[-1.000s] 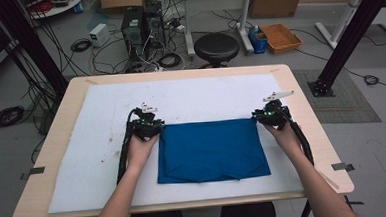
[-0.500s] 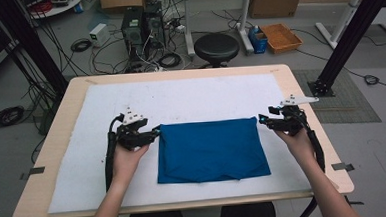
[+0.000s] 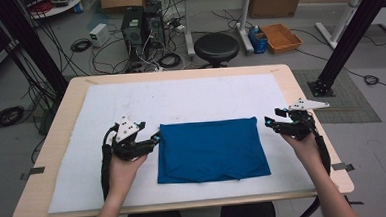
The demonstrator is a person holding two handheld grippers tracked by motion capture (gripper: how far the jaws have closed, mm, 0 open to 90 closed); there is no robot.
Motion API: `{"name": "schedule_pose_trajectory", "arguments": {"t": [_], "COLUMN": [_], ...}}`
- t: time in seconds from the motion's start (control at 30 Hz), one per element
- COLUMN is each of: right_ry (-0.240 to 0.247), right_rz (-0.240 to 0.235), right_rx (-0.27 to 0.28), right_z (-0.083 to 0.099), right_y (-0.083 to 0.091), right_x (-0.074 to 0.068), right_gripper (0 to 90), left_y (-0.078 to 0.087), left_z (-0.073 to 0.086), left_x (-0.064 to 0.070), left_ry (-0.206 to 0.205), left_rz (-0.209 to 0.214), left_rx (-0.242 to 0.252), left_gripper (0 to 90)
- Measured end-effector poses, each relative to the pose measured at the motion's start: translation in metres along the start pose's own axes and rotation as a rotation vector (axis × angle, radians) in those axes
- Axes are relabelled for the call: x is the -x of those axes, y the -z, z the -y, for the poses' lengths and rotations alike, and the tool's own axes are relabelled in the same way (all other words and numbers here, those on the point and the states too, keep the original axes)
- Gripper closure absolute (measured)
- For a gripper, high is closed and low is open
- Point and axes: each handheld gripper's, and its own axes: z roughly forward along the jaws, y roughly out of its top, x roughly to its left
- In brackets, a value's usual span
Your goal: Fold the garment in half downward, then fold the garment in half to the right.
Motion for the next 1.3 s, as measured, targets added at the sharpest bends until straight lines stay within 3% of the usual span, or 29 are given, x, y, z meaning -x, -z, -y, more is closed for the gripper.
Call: {"name": "schedule_pose_trajectory", "arguments": {"t": [0.67, 1.0, 1.17, 1.3], "right_ry": [0.001, 0.004, 0.000, 0.003], "right_rz": [0.004, 0.005, 0.008, 0.010], "right_rx": [0.001, -0.003, 0.003, 0.008], "right_z": [0.000, -0.001, 0.000, 0.001], "right_y": [0.000, -0.003, -0.002, 0.001], "right_x": [0.000, -0.001, 0.000, 0.000], "right_gripper": [42.4, 42.6, 42.7, 42.9], "left_y": [0.003, 0.003, 0.006, 0.020], "left_z": [0.003, 0.004, 0.003, 0.013], "left_x": [0.000, 0.000, 0.002, 0.010], "left_ry": [0.004, 0.023, 0.060, 0.156], "left_rz": [-0.003, 0.002, 0.016, 0.000], "left_rx": [-0.006, -0.038, -0.073, -0.120], "left_gripper": [36.1, 36.8, 37.7, 42.6]}}
